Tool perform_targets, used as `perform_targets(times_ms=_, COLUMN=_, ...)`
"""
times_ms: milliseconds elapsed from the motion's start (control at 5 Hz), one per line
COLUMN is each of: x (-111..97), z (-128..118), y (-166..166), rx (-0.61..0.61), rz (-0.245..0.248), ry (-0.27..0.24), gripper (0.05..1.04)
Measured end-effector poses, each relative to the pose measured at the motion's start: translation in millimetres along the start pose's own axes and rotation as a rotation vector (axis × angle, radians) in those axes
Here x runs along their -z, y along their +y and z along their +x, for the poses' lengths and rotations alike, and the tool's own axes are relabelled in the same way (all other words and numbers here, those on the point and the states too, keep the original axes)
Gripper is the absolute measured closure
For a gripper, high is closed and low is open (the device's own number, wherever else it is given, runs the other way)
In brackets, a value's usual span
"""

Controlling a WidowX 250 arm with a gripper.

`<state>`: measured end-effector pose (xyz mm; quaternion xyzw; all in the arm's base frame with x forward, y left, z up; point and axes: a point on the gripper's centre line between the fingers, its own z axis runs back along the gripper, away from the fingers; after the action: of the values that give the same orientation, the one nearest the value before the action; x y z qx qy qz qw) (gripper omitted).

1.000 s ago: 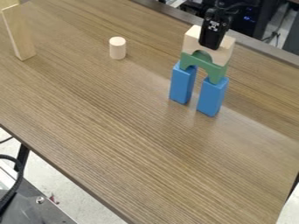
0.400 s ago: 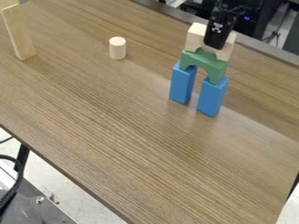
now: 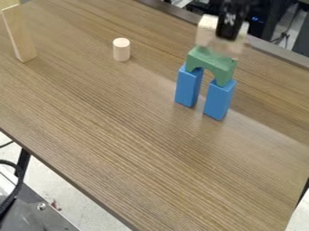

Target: Take back the white arch and put it on the table

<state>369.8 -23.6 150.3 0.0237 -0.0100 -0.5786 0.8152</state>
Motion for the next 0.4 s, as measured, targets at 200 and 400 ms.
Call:
perform_targets(times_ms=200, x=6, z=-16, y=21, rx=-0.167, rz=0.002, ry=-0.018, gripper=0.521)
perform_targets(times_ms=400, x=18, z=-30, y=35, rx=-0.335, rz=-0.041, ry=-0.056, gripper=0.521)
